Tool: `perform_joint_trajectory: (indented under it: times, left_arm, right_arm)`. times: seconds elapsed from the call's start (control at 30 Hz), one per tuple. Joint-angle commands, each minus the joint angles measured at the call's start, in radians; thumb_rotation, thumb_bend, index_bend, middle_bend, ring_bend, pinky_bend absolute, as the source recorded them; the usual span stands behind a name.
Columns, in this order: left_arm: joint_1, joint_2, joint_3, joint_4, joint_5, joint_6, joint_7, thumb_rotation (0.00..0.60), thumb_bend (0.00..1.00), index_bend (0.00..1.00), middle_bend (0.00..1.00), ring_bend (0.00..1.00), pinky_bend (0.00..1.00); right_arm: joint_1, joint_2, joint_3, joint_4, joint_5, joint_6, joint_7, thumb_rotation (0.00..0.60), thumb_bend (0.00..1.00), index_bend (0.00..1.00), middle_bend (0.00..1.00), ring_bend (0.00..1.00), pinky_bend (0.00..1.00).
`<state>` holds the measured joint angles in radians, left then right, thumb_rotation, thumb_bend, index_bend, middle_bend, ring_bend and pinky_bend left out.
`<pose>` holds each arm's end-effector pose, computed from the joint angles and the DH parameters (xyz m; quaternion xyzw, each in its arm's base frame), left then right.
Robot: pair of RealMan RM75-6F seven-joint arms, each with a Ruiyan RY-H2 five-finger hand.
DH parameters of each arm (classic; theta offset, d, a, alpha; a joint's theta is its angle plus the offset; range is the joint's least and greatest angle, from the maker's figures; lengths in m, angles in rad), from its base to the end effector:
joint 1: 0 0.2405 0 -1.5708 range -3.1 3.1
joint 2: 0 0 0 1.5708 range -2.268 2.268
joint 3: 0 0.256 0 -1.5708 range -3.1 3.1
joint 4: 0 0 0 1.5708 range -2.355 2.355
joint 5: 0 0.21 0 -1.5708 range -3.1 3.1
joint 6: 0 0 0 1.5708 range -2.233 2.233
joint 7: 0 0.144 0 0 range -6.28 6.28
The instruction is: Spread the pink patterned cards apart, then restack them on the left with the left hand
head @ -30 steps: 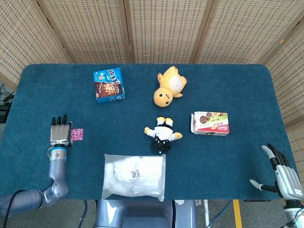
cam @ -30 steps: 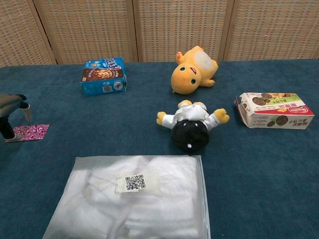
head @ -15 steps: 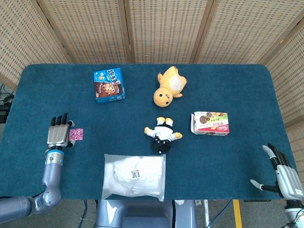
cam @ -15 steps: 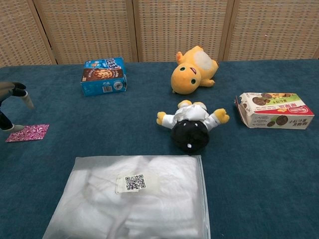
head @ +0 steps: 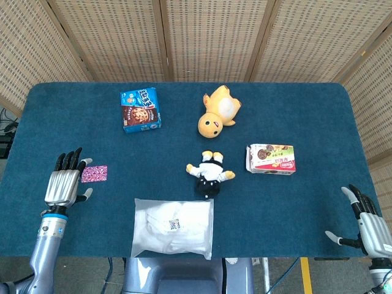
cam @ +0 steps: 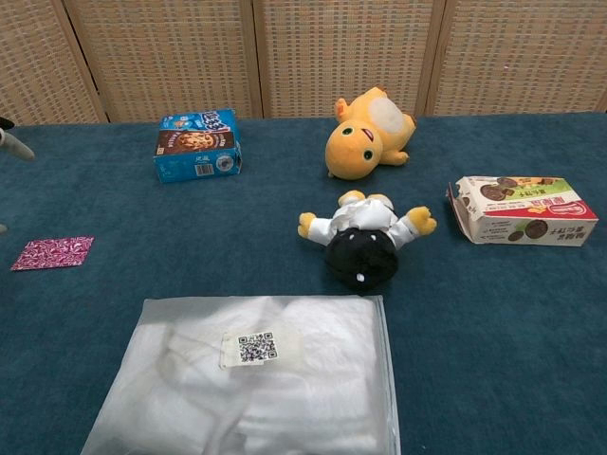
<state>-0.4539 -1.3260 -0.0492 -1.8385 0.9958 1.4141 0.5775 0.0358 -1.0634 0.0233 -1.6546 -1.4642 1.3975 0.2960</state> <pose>-0.2290 0.2578 0.0743 -0.6322 -0.4056 -0.2979 0.5891 -0.3269 -0.1583 0.1599 0.5240 -0.5220 0.4140 0.5306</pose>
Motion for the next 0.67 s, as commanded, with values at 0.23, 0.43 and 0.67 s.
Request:
perform_joint_trajectory:
  times: [0.23,0.43,0.67]
  left_arm:
    - [0.145,0.021,0.153,-0.017,0.231,0.141,-0.001,0.600,0.28,0.00,0.00,0.00,0.00]
    - [0.169,0.031,0.165,-0.029,0.313,0.176,0.049,0.600,0.20,0.00,0.00,0.00,0.00]
    - [0.194,0.040,0.166,-0.040,0.372,0.191,0.036,0.600,0.03,0.00,0.00,0.00,0.00]
  right_arm:
    - [-0.010,-0.006,0.004,-0.015,-0.004,0.030,-0.058,0.600,0.11,0.04,0.00,0.00,0.00]
    - [-0.016,-0.004,0.006,-0.021,-0.005,0.042,-0.064,0.600,0.10,0.04,0.00,0.00,0.00]
    - [-0.016,-0.004,0.004,-0.024,-0.011,0.044,-0.065,0.600,0.10,0.04,0.00,0.00,0.00]
